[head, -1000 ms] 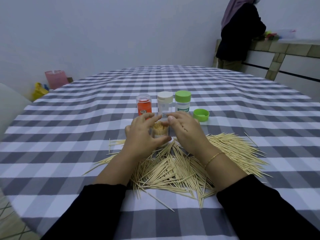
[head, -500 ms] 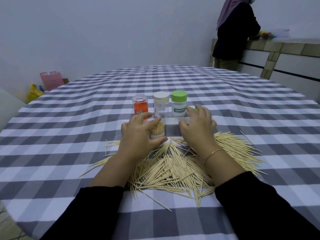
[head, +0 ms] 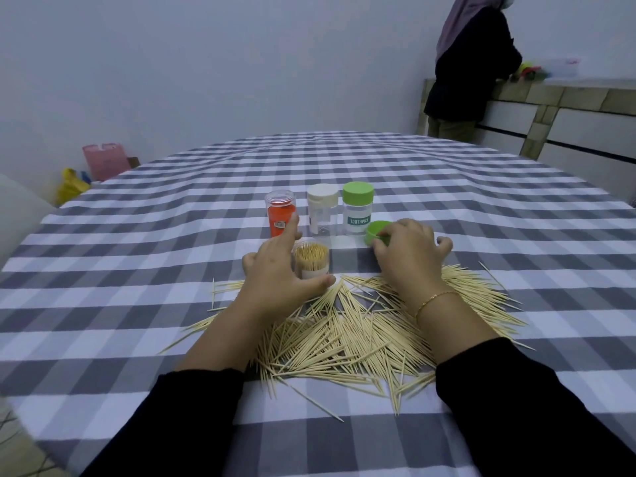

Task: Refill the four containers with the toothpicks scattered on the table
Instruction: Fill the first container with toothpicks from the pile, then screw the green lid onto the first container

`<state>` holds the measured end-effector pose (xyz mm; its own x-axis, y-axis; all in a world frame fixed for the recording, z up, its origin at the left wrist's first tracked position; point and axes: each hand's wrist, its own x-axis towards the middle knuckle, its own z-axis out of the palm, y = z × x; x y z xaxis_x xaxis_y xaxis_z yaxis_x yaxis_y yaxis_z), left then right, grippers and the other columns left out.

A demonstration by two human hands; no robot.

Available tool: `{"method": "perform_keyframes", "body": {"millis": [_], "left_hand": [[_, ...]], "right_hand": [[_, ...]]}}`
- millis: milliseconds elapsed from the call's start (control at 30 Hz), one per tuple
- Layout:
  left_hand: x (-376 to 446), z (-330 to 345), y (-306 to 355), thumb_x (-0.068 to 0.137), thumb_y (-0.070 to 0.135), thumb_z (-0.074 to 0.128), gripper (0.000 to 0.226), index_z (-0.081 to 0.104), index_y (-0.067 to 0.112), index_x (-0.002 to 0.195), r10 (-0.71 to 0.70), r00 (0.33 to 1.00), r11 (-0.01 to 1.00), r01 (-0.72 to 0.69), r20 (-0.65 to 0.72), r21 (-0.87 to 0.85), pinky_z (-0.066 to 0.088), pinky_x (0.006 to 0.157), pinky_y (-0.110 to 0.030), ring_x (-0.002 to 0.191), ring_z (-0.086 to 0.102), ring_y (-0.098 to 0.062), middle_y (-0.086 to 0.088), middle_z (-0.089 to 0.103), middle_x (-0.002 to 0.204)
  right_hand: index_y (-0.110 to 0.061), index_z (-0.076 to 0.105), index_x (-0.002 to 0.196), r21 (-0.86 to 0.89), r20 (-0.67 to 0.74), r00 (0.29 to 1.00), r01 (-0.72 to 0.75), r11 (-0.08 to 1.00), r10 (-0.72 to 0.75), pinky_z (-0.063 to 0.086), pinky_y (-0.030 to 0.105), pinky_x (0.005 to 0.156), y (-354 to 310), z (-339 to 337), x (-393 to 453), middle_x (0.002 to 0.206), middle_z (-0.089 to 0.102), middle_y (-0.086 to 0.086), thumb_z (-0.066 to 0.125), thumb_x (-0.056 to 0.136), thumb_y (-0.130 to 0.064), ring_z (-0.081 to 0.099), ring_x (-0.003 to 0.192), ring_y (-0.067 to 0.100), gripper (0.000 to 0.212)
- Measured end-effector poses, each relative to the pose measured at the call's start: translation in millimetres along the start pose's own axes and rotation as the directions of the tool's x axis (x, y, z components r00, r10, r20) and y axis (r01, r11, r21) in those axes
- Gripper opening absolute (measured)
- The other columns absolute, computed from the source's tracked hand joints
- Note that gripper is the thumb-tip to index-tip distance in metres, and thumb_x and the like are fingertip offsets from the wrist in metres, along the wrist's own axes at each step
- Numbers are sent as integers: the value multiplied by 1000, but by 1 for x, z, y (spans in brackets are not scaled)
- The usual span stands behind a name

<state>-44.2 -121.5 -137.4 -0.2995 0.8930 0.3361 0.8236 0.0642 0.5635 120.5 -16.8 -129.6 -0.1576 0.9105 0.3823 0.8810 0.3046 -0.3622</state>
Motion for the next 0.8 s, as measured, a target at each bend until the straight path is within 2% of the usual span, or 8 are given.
{"method": "perform_keyframes", "body": {"millis": [133, 267, 400, 533, 600, 667, 733, 800], "left_hand": [[1, -3, -2, 76, 51, 74, 83, 32, 31, 145, -77, 997, 997, 76, -31, -34, 15, 92, -29, 114, 35, -4, 18, 46, 119], [0, -3, 0, 74, 54, 74, 66, 47, 30, 129, -105, 994, 994, 104, -25, -37, 19, 93, -31, 103, 31, -3, 15, 49, 116], [-2, -3, 1, 76, 54, 74, 64, 49, 29, 129, -95, 995, 992, 94, -13, -83, 20, 94, -30, 101, 29, -1, 16, 50, 118], [-2, -3, 1, 73, 59, 71, 67, 51, 31, 130, -62, 998, 991, 62, 2, -121, 19, 93, -29, 98, 31, 5, 13, 54, 124], [-3, -3, 3, 67, 60, 64, 70, 51, 34, 131, -55, 998, 986, 58, 18, -157, 20, 93, -30, 88, 30, 18, 14, 56, 121], [-2, -1, 3, 66, 58, 66, 77, 45, 34, 136, -58, 998, 980, 62, 27, -188, 21, 97, -31, 100, 34, 22, 17, 59, 122], [0, 1, 0, 57, 63, 64, 93, 36, 36, 142, -95, 995, 966, 103, 42, -236, 22, 103, -33, 121, 41, 1, 18, 62, 124], [0, 2, -2, 49, 68, 58, 104, 31, 37, 145, -125, 990, 951, 137, 61, -278, 25, 109, -37, 128, 41, -9, 19, 63, 124]], "right_hand": [[-30, 57, 114, 93, 26, 983, 178, 980, -181, 24, 38, 99, -14, -15, -8, 120, 45, -2, 59, 88, -32, 43, 116, 18, 26], [-30, 45, 128, 193, 132, 905, 377, 906, -405, 24, 35, 102, -28, -19, -19, 126, 36, -1, 62, 84, -20, 41, 117, 19, 47], [-26, 42, 132, 472, 131, 866, 373, 799, -483, 38, 37, 102, -32, -21, -24, 129, 38, -3, 66, 80, -9, 44, 118, 17, 60], [-28, 41, 126, 686, 115, 889, 253, 682, -444, 40, 8, 84, -36, -20, -26, 121, 46, -9, 72, 79, -13, 47, 109, 6, 58], [-24, 46, 127, 713, 138, 895, 208, 670, -424, 38, 5, 80, -39, -17, -27, 120, 50, -9, 72, 80, -17, 48, 107, 5, 55], [-21, 54, 126, 695, 132, 890, 231, 681, -437, 35, 3, 81, -42, -15, -28, 126, 53, -6, 69, 84, -18, 47, 108, 3, 45], [-20, 58, 126, 691, 134, 874, 255, 676, -467, 35, 9, 90, -43, -14, -28, 135, 51, -6, 66, 87, -18, 44, 114, 1, 39], [-18, 58, 128, 698, 155, 860, 252, 671, -485, 36, 19, 101, -43, -14, -27, 140, 48, -7, 63, 90, -17, 43, 122, 3, 38]]}}
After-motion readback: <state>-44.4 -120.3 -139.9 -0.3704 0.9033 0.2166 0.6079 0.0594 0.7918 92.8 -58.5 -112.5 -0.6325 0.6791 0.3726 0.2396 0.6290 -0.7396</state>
